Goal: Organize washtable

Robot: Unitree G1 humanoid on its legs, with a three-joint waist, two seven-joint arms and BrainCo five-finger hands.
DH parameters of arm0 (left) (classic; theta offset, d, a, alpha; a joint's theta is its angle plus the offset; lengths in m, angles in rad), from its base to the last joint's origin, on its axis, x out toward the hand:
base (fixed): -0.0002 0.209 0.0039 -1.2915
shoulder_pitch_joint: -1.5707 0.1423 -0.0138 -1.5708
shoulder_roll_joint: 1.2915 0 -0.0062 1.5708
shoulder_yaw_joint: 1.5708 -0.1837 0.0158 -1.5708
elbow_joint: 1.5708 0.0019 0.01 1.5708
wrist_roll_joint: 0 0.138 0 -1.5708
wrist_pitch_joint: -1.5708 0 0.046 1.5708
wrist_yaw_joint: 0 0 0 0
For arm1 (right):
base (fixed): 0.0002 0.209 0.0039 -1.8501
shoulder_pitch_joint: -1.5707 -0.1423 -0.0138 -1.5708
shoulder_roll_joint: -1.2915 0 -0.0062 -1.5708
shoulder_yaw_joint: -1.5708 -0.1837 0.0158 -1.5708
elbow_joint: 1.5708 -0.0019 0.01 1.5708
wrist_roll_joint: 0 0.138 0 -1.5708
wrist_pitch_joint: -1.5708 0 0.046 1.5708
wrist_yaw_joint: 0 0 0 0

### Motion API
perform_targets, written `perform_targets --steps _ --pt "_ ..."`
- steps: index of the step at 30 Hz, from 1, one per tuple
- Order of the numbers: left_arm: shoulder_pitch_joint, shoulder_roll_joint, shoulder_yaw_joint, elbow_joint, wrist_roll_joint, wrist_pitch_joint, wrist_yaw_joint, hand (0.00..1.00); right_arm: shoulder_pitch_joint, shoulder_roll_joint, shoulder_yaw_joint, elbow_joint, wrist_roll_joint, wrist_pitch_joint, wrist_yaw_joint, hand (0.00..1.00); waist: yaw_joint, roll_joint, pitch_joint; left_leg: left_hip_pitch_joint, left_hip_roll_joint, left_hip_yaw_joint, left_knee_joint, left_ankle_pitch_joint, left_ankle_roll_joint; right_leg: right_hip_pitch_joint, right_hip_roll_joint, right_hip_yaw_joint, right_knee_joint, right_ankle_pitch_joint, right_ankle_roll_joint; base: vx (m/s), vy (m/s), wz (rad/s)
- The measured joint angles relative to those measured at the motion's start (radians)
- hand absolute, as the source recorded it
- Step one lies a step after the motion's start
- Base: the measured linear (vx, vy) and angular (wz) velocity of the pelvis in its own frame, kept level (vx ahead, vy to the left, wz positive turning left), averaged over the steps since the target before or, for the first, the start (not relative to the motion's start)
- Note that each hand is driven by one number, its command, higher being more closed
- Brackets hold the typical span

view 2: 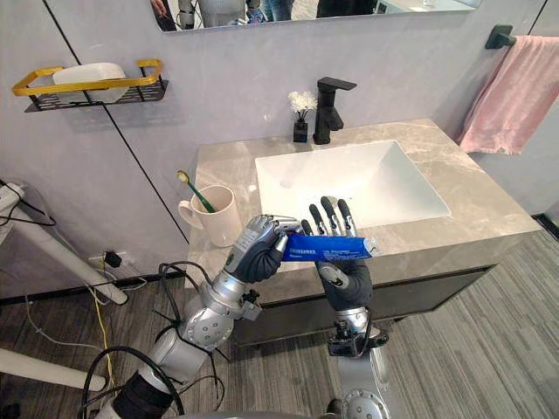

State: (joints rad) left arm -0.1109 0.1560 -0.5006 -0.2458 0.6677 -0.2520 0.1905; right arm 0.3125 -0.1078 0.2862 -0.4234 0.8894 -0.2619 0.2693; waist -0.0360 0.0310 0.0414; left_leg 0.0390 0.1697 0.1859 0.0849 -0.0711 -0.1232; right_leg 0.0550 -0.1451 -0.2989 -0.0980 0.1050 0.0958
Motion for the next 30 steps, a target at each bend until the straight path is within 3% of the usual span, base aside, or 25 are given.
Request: perform_targets --steps 5,6,10,19,27,28,30 --pt "0.000 0.000 -0.003 0.004 -0.008 0.000 -0.017 1.00 -0.002 0.001 -0.003 -0.001 -0.024 0.000 0.001 0.00 -0.004 -0.003 0.000 0.005 0.000 0.014 -0.001 0.000 0.000 -0.005 0.000 0.012 0.000 0.001 0.002 0.00 0.004 -0.07" --pt "0.000 0.000 -0.003 0.004 -0.008 0.000 -0.017 1.00 -0.005 0.001 -0.002 -0.001 -0.037 0.000 -0.002 1.00 -0.003 -0.004 0.000 0.005 0.000 0.014 -0.001 0.000 0.000 -0.005 0.000 0.012 0.000 0.001 0.002 0.00 0.000 0.00" --pt "0.000 0.000 -0.003 0.005 -0.021 0.000 -0.017 1.00 -0.039 0.006 -0.002 -0.003 -0.062 -0.006 -0.015 1.00 -0.003 -0.009 0.001 0.005 0.000 0.014 -0.001 0.000 0.000 -0.005 0.000 0.012 0.000 0.002 0.003 0.00 0.000 0.00" --pt "-0.002 -0.034 -0.002 0.011 -0.029 -0.014 0.006 1.00 -0.098 0.061 -0.014 -0.008 -0.198 -0.067 -0.157 1.00 0.001 -0.009 0.001 0.004 0.000 0.014 -0.002 0.000 0.000 -0.005 0.000 0.012 0.000 0.002 0.003 0.00 0.000 0.00" --pt "-0.002 -0.044 -0.003 0.021 -0.030 -0.019 0.013 1.00 -0.131 0.062 -0.014 -0.008 -0.266 -0.081 -0.190 1.00 0.002 -0.009 0.001 0.004 0.000 0.014 -0.003 0.000 0.000 -0.005 0.000 0.011 0.000 0.002 0.003 0.00 0.000 0.00" --pt "-0.002 -0.048 -0.003 0.025 -0.030 -0.019 0.013 0.00 -0.132 0.062 -0.014 -0.008 -0.272 -0.081 -0.199 1.00 0.002 -0.009 0.001 0.004 0.000 0.014 -0.003 0.000 0.000 -0.005 0.000 0.011 0.000 0.002 0.003 0.00 0.000 0.00" --pt "-0.002 -0.055 -0.002 0.035 -0.030 -0.019 0.013 0.00 -0.132 0.063 -0.015 -0.008 -0.274 -0.081 -0.207 1.00 0.002 -0.009 0.001 0.004 0.000 0.014 -0.003 0.000 0.000 -0.005 0.000 0.011 0.000 0.002 0.003 0.00 0.000 0.00"
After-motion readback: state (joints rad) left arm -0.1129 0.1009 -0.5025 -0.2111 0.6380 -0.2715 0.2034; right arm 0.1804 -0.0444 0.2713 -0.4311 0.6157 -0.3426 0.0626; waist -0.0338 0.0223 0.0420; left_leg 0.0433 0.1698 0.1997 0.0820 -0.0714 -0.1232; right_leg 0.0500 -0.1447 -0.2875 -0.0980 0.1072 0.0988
